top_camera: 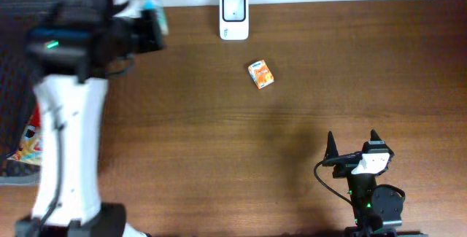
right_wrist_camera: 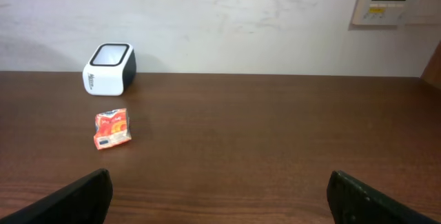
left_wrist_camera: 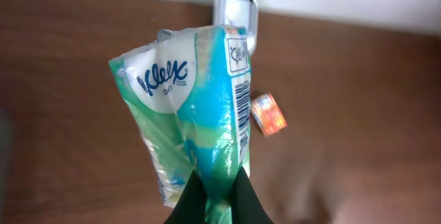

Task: Scan the item barcode
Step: 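Place the teal tissue pack beside the orange pack with the left gripper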

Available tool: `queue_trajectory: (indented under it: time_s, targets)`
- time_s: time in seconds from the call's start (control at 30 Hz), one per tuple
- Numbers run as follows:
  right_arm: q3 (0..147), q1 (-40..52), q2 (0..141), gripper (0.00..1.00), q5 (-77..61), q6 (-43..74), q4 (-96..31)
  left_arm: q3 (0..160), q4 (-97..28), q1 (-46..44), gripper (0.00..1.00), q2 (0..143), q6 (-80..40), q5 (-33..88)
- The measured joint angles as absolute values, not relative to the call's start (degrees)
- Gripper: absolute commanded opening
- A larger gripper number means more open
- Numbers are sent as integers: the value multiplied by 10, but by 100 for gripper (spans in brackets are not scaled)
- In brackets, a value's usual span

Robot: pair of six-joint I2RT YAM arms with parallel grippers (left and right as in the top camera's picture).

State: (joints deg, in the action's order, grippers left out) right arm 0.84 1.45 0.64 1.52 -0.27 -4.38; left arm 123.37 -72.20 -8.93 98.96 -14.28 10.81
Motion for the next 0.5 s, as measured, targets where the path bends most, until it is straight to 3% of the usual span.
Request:
queue_trajectory:
  time_s: [0.13,0.43,0.47,0.5]
  targets:
    - [8,15,6,98,15,-3,-44,1221,-707,-175,0,1109,-141,86]
    - [8,15,7,98,15,-3,-44,1218,-620,-244,0,1347,-228,74]
    - [8,15,7,98,15,-3,-44,1218,-611,-250,1,1362,-231,75]
    - [8,15,7,98,15,-3,-44,1218,-591,-261,9,1383,-235,79]
